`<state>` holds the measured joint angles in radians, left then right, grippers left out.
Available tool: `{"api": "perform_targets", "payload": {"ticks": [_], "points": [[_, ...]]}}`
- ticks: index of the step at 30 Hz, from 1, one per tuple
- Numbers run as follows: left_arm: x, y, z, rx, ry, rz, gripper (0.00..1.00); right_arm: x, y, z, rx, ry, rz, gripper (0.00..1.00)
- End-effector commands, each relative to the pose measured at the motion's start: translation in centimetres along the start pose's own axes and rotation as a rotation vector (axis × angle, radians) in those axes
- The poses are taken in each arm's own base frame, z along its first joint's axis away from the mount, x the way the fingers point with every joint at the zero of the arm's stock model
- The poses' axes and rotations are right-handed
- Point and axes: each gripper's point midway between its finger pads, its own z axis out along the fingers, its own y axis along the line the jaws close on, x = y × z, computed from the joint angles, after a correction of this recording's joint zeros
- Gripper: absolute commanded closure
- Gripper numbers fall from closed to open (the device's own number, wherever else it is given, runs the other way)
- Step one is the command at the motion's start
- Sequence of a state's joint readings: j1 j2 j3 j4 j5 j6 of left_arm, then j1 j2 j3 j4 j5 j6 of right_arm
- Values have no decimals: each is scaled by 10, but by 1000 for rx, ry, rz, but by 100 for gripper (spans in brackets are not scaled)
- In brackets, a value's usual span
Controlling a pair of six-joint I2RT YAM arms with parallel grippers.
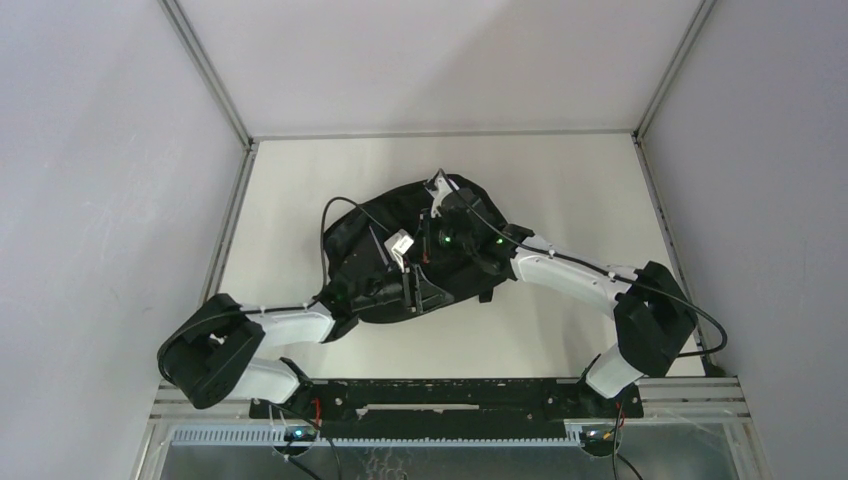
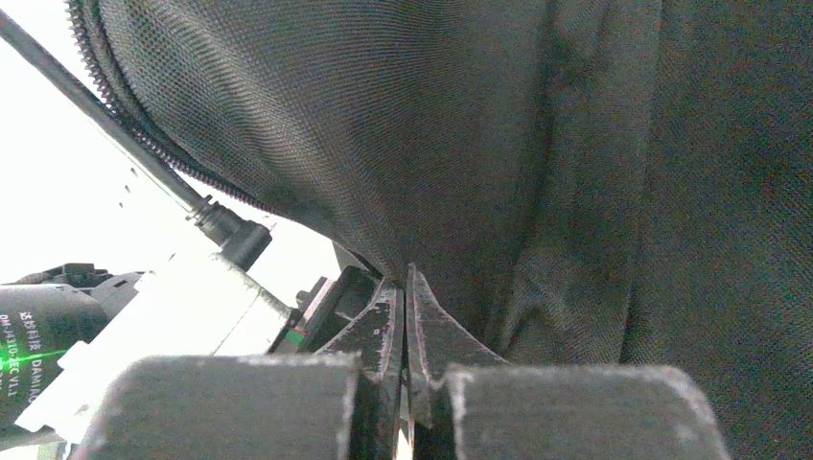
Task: Pack the student bag
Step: Zip the student bag at the center of the board.
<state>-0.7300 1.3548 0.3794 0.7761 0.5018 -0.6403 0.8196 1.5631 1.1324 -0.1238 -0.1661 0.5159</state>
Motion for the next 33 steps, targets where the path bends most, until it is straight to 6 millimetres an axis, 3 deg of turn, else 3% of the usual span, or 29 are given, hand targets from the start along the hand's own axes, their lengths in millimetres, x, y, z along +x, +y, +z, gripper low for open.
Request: {"api": "perform_targets", "payload": {"ticks": [1, 10, 15, 19, 22, 25, 30, 31, 32, 33], "points": [[-12, -21, -1, 73, 4, 35, 46, -27, 19, -16, -56, -88, -2, 100], [-1, -26, -20, 16, 105, 19, 51, -27, 1, -17, -19, -104, 29, 100], [-3, -31, -20, 41, 114, 30, 54, -30, -3, -16, -8, -111, 33, 100], [-5, -33, -15, 50, 130, 13, 64, -30, -7, -17, 7, -111, 35, 100], [-5, -24, -13, -8, 148, 0, 75, -28, -10, -17, 21, -107, 32, 100], [-16, -23, -13, -49, 136, 30, 81, -27, -14, -14, 33, -103, 30, 100], [-30, -27, -23, -87, 97, 83, 76, -26, -24, -14, 85, -109, 15, 100], [-31, -26, -23, -89, 89, 82, 82, -27, -27, -14, 96, -112, 9, 100], [-30, -27, -22, -79, 82, 72, 96, -27, -27, -14, 99, -113, 4, 100], [-29, -27, -20, -71, 81, 56, 99, -29, -27, -16, 101, -120, 0, 99]]}}
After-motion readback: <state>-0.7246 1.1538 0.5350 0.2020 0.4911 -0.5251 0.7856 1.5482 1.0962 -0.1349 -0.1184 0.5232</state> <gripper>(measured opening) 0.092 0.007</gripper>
